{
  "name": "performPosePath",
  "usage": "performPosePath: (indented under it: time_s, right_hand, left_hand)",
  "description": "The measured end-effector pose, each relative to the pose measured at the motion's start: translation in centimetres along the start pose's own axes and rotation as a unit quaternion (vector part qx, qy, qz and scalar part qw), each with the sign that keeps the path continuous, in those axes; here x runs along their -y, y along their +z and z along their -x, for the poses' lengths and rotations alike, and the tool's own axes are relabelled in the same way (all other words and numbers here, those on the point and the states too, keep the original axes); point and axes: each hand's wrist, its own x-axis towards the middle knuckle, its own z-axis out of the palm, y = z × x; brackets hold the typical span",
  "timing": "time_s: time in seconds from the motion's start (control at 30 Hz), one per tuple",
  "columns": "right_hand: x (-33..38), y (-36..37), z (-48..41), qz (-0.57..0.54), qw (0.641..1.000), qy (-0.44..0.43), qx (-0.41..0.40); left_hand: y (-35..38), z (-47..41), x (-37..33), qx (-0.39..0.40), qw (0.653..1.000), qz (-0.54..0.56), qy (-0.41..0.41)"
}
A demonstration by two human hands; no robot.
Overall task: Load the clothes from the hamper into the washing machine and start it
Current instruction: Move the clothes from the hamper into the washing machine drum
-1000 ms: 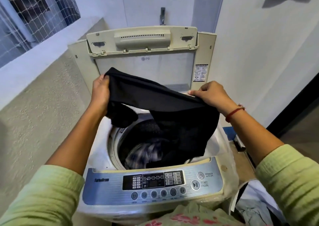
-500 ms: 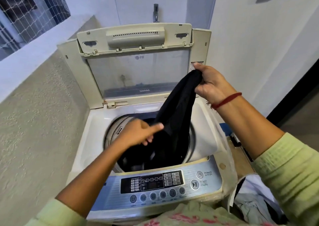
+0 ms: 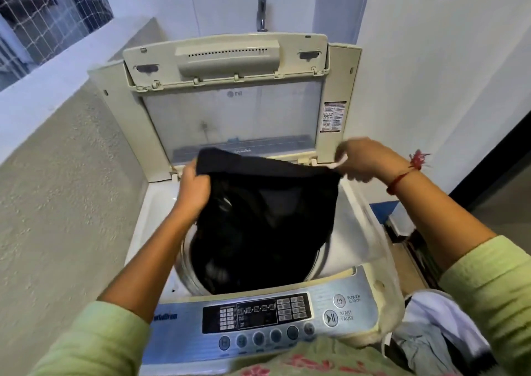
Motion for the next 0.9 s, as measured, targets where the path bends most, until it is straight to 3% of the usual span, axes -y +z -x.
performPosePath:
  time_s: [0.03,0.07,0.13,0.2,0.3,0.4,0.5,0.57,0.6,0.63,0.67,0.73,0.8,0.83,0.9]
  right_hand:
    - [-0.3,0.5,-0.2,0.081,0.996,0.006,0.043]
    - [0.0,1.1,-0.4,0.08,0.994,-0.012,0.068]
    - [1.9,2.1,-0.5,-0.006,0.985,-0.14,0.099]
    - [4.2,2.7,-0.1,-0.084,0.952,-0.252,0.15]
    - [6.0,4.8,1.2,-0.149,0.908,-0.246,0.304]
    - [5.9,9.6,1.3,0.013,0.879,-0.209,0.428]
    - [4.3,12.3,-1.1,0.017,0.865,-0.135,0.484]
    - [3.9,12.3,-3.9,0.05,0.912,-0.139,0.383]
    - [4.0,12.3,-5.1,0.057,0.941,-0.146,0.301]
    - [4.1,12.2,-6.4,0.04,0.965,-0.142,0.216]
    - [4.2,12.2,-7.8,-0.005,0.983,-0.121,0.135]
    - [4.5,11.9,-9.8,-0.129,0.99,-0.056,-0.013]
    - [4.4,10.8,-10.2,-0.215,0.963,-0.047,-0.155]
    - [4.3,10.0,-9.9,-0.246,0.942,-0.078,-0.212]
    - [4.2,8.8,-8.2,-0.289,0.901,-0.17,-0.276]
  left_hand:
    - [-0.7,-0.5,-1.2,0.018,0.999,-0.02,0.044]
    - [-0.9,-0.8,-2.3,0.059,0.993,-0.051,0.087]
    - [-0.3,-0.1,-4.2,0.18,0.963,-0.122,0.159]
    - [1.2,1.4,-5.7,0.291,0.912,-0.185,0.22]
    - [2.5,3.1,-6.9,0.391,0.851,-0.248,0.249]
    - [1.0,1.9,-6.3,0.44,0.802,-0.371,0.16]
    - [-0.8,0.2,-3.6,0.518,0.677,-0.52,-0.05]
    - [-0.4,-0.5,-1.0,0.547,0.565,-0.606,-0.121]
    - [0.1,-1.0,0.6,0.534,0.541,-0.641,-0.11]
    - [0.8,-1.7,2.0,0.501,0.552,-0.661,-0.084]
    - [1.6,-2.6,2.7,0.453,0.586,-0.67,-0.048]
    - [2.8,-4.6,2.7,0.312,0.692,-0.65,0.02]
    - [3.2,-5.8,0.6,0.187,0.776,-0.597,0.082]
    - [3.1,-6.0,-0.6,0.142,0.796,-0.576,0.125]
    - [2.4,-5.4,-1.9,0.055,0.796,-0.557,0.23]
